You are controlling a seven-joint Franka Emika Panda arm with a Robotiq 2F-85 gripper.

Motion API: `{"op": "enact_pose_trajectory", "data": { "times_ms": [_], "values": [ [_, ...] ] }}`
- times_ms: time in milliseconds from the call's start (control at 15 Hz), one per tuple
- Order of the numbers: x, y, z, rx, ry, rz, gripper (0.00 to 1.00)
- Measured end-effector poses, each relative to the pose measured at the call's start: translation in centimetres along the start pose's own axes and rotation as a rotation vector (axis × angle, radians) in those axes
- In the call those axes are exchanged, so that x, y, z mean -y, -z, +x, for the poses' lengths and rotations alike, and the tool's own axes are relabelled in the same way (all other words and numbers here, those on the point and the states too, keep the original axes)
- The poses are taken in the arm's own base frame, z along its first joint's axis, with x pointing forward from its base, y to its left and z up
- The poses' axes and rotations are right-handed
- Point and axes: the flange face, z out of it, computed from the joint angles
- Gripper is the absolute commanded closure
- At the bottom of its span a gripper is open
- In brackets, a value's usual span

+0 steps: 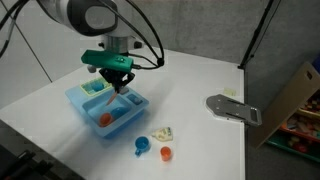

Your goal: Remove the orange plate from the dying rack and put it in the sink

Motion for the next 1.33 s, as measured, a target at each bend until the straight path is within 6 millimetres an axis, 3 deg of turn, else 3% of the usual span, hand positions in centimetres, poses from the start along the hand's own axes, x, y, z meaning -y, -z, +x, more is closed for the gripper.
{"op": "enact_pose_trajectory", "data": {
  "times_ms": [600,1333],
  "values": [
    [0.4,-2.2,3.6,0.0,0.034,0.008,0.97],
    [-1.0,-6.4,4.9,0.045,0.023,0.032,0.97]
  ]
}}
